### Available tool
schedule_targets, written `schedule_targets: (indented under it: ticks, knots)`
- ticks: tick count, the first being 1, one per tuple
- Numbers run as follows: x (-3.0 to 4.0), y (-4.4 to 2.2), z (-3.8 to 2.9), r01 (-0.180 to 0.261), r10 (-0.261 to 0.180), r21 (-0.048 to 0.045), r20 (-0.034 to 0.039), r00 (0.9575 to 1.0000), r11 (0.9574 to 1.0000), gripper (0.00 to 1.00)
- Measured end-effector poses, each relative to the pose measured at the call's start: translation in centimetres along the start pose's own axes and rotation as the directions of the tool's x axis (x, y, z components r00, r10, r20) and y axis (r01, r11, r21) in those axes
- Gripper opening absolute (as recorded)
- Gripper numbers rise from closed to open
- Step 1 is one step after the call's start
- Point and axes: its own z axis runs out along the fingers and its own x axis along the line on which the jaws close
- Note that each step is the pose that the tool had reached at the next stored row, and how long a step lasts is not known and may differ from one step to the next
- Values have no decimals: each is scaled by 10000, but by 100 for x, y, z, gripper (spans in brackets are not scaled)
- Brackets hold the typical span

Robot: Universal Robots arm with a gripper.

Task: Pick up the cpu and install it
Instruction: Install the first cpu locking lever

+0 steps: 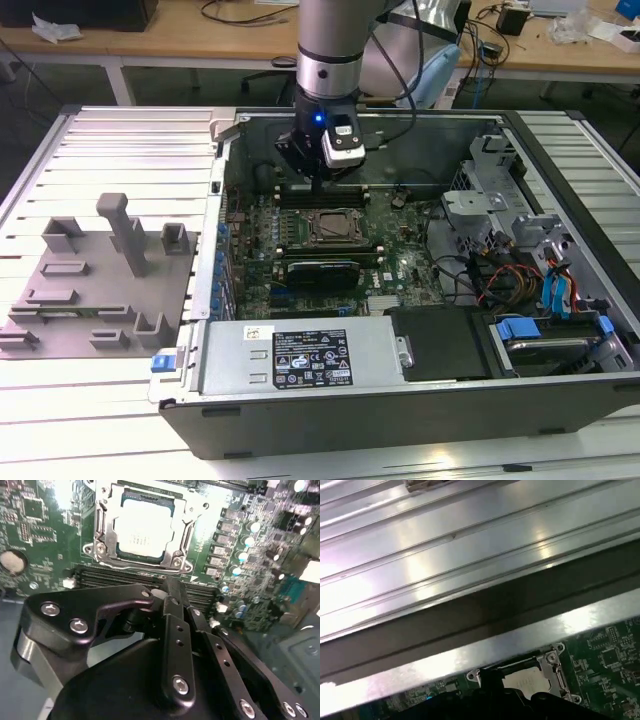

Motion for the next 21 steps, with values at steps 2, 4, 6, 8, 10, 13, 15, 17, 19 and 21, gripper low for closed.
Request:
schedule_targets:
  ticks: [2,4,6,8,10,13,15,17,19,21]
  knots:
    - [0,0,1,396,-396,30,-58,9992,9992,11]
    - [-2,0,1,732,-731,58,-132,9972,9973,11]
    - [-4,0,2,739,-738,56,-132,9972,9973,11]
    - [-11,-22,2,740,-739,56,-132,9972,9972,11]
    - [-25,-69,2,747,-746,56,-132,9971,9972,11]
    - [-42,-127,2,775,-774,58,-132,9969,9970,11]
    - [-57,-176,2,800,-799,57,-131,9967,9968,11]
    - [-62,-194,3,805,-804,57,-131,9967,9967,11]
    - [-62,-194,3,804,-803,57,-131,9967,9967,11]
    - [-62,-195,3,804,-803,59,-132,9967,9967,11]
